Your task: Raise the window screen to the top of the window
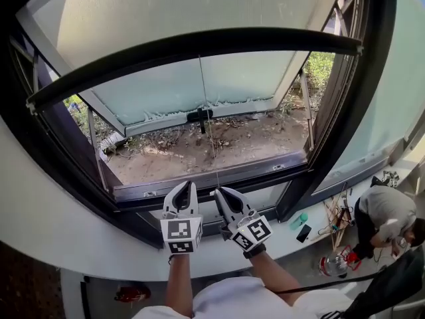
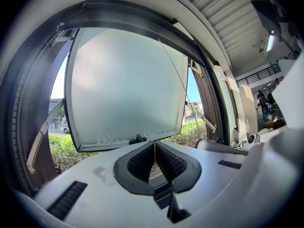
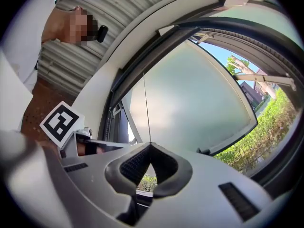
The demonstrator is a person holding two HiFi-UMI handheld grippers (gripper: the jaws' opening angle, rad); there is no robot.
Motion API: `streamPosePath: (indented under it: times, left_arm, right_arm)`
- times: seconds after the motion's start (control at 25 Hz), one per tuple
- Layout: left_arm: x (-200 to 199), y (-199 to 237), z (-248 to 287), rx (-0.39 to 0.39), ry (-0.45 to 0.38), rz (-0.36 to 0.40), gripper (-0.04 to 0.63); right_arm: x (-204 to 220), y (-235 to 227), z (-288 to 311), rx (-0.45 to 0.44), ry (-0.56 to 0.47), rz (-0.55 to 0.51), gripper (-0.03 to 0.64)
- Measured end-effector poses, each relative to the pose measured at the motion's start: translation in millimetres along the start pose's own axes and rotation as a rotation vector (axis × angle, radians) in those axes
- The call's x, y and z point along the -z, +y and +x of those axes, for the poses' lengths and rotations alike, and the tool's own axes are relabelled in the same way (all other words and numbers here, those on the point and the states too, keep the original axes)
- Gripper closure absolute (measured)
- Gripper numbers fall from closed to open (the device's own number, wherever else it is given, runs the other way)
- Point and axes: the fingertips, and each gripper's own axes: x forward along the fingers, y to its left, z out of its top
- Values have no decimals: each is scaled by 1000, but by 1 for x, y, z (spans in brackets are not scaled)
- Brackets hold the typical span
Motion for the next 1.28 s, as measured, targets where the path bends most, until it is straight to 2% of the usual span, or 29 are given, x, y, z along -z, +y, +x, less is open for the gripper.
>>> streamPosePath:
  times: [0.16, 0.32, 0.56, 1.28]
  left_arm:
    - [-1, 3, -1, -1, 0, -3, 589]
    - [-4, 5, -6, -2, -2, -2, 589]
    - [-6, 11, -10, -14, -10, -1, 589]
    - [-21, 1, 1, 28, -30, 4, 589]
  right_arm:
    - [-18, 10, 8, -28, -41, -5, 615]
    - [-24, 16, 13, -22, -27, -102, 615]
    - [-35, 16, 24, -11, -39, -173, 615]
    - [-138, 19, 79, -58, -202, -326, 615]
